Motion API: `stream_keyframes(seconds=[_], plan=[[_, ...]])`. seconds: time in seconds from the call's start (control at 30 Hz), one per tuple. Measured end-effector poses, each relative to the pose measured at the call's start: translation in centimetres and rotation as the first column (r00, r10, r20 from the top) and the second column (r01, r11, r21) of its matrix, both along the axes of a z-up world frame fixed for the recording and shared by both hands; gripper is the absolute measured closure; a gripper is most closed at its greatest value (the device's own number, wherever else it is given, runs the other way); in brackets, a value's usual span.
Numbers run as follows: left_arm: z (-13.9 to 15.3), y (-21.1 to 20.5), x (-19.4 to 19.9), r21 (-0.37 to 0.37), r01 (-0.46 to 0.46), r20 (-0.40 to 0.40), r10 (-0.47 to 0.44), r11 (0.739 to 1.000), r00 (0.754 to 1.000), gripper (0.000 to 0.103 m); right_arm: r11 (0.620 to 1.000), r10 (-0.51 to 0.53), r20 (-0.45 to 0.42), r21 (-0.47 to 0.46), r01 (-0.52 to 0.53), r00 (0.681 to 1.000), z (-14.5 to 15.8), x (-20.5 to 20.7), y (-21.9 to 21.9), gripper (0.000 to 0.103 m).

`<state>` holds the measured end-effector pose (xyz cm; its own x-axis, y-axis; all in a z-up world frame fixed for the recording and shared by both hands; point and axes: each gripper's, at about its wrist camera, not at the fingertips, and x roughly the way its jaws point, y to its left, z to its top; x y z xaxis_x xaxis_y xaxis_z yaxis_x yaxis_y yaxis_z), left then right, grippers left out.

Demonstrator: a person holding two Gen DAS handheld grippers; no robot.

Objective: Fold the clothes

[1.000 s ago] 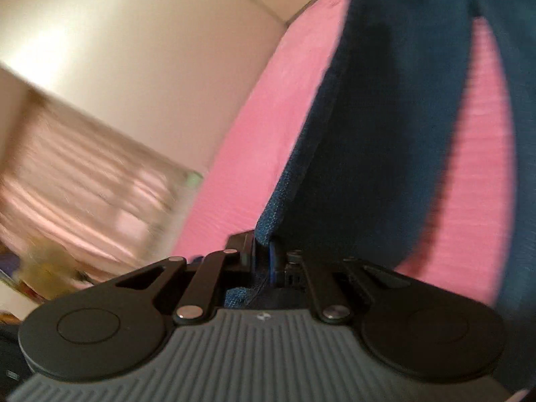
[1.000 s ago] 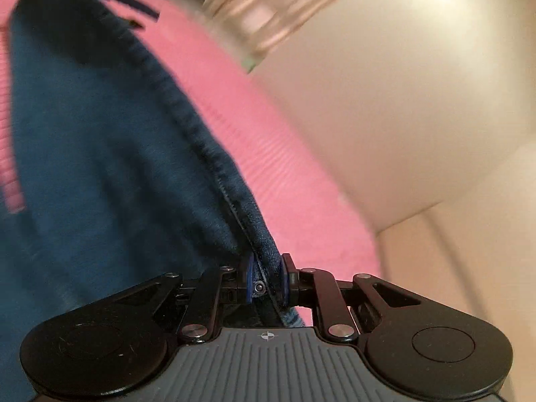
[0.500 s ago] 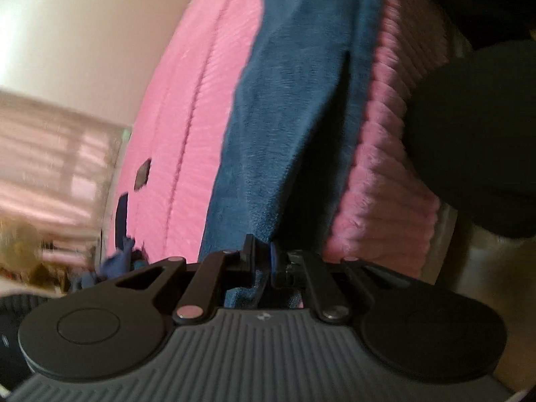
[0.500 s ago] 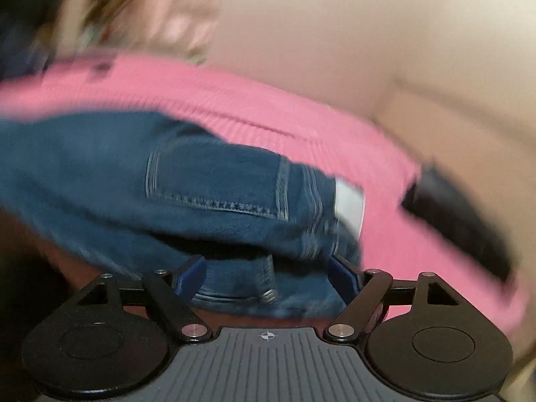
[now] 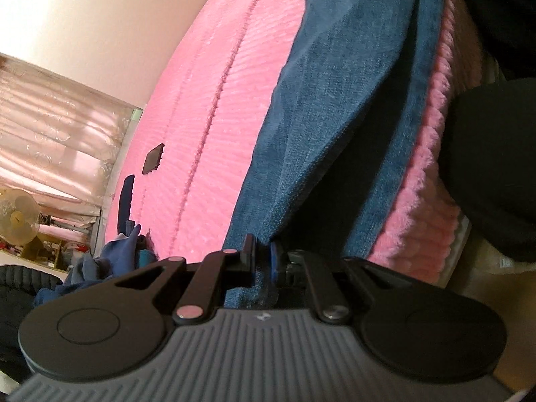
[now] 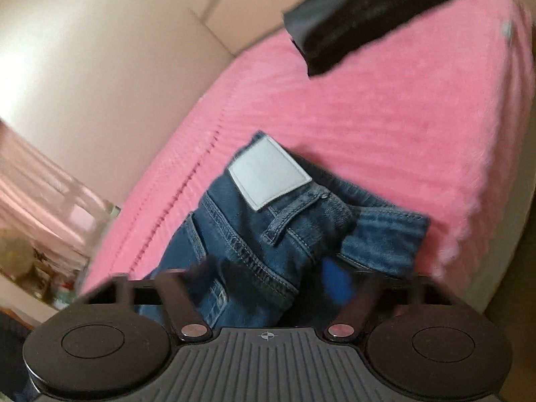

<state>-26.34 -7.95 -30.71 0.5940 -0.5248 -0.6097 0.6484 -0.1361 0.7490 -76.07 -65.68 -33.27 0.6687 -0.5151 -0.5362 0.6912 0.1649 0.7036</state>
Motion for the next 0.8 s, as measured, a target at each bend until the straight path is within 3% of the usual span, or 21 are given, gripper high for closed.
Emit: stream_keyframes(seconds=[0.07,0.1,0.17,0.2,0.27,0.33,0.43,0.5,0.6,0.73,0.8], plan=[[0.1,0.0,-0.1,-0.003,-0.002,0.007,0.002,1.0,1.0,0.096,0.999,-0.002,0.02,-0.033,0.002,1.0,1.0,-0.8,0.9,0.075],[0.1,0.1,-0.2,-0.004,-0.003,0.011,0.003,1.0,1.0,0.096,0.997,-0.007,0.02,-0.076,0.009,1.0,1.9,-1.2,1.6,0.091],[0.5,0.6,-0.6,-0.006,0.003,0.02,-0.003,1.0,1.0,0.096,0.98,-0.029,0.014,-0.196,0.031,0.999,4.3,-2.8,3.7,0.094],[0.6,0.9,-0.9,-0.004,0.009,0.025,-0.009,1.0,1.0,0.096,0.973,-0.039,0.013,-0.229,0.041,0.999,5.0,-3.8,4.7,0.103],[0.6,1.5,-1.4,0.002,0.025,0.034,-0.025,1.0,0.999,0.097,0.965,-0.078,-0.034,-0.255,0.066,0.996,5.0,-5.2,6.3,0.103],[0.1,1.5,-1.4,0.005,0.018,0.02,-0.018,1.0,1.0,0.097,0.976,-0.079,-0.066,-0.207,0.064,0.995,3.1,-6.1,6.5,0.103],[-1.1,1.1,-1.3,0.018,0.009,-0.003,-0.009,1.0,1.0,0.097,0.985,-0.085,0.002,-0.151,0.084,0.996,1.3,-7.0,6.7,0.103],[-1.6,0.9,-1.3,0.03,0.01,-0.01,-0.01,1.0,1.0,0.097,0.982,-0.071,0.032,-0.172,0.075,0.997,1.7,-6.5,6.8,0.094],[-2.0,0.9,-1.1,0.031,0.002,-0.029,-0.001,1.0,1.0,0.097,0.979,-0.044,0.067,-0.197,0.056,0.997,2.1,-5.5,6.7,0.036],[-2.5,1.1,-0.9,0.034,-0.003,-0.041,0.004,0.999,0.999,0.097,0.99,-0.011,0.011,-0.138,0.012,1.0,0.7,-2.2,4.3,0.036],[-2.6,1.1,-0.9,0.04,0.0,-0.042,0.002,0.999,0.999,0.097,0.995,-0.044,0.034,-0.085,0.047,0.998,-0.8,-1.6,3.4,0.036]])
